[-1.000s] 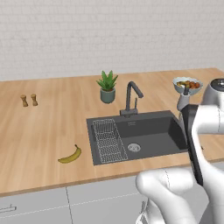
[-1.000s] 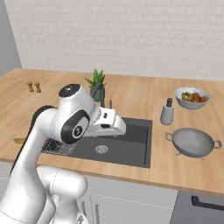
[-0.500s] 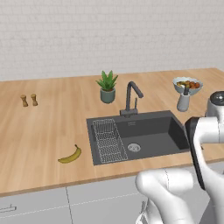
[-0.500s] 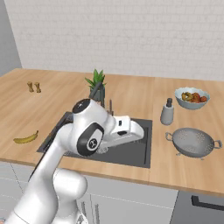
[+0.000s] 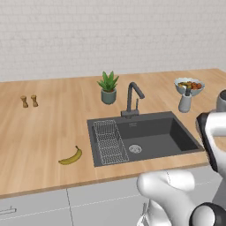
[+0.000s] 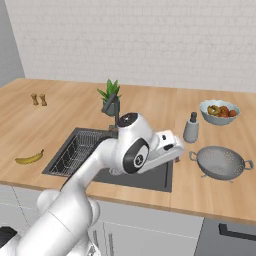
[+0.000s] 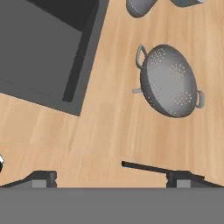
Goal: Put the colander in the sink, put the banana in the colander, and turn on the sink faucet and pour water over the colander.
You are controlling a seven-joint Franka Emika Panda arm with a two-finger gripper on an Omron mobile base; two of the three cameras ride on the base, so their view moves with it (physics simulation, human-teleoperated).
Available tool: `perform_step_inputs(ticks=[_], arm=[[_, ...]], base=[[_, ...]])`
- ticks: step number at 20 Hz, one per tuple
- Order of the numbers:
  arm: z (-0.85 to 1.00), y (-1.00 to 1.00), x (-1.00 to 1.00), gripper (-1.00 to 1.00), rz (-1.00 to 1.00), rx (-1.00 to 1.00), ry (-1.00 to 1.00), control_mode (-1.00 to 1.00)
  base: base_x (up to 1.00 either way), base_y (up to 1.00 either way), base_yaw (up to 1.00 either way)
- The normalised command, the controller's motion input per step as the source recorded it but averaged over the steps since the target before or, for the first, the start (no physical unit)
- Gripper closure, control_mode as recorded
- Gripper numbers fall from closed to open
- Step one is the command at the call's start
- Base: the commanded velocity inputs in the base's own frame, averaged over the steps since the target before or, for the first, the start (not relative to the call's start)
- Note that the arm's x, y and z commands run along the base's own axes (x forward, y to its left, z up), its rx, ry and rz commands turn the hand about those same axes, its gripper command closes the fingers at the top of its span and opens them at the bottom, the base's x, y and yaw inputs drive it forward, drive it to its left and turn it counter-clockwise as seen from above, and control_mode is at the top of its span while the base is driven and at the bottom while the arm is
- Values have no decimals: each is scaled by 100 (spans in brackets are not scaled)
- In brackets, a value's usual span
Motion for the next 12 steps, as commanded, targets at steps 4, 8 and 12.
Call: perform_step_inputs(ticks=[4, 8, 12], arm=[[-27, -52, 58, -100, 19, 0, 24, -100], [-26, -48, 64, -100, 16, 0, 26, -100], [-25, -41, 49, -100, 10, 0, 18, -100]], base=[[0, 0, 0], [0, 0, 0], [0, 0, 0]])
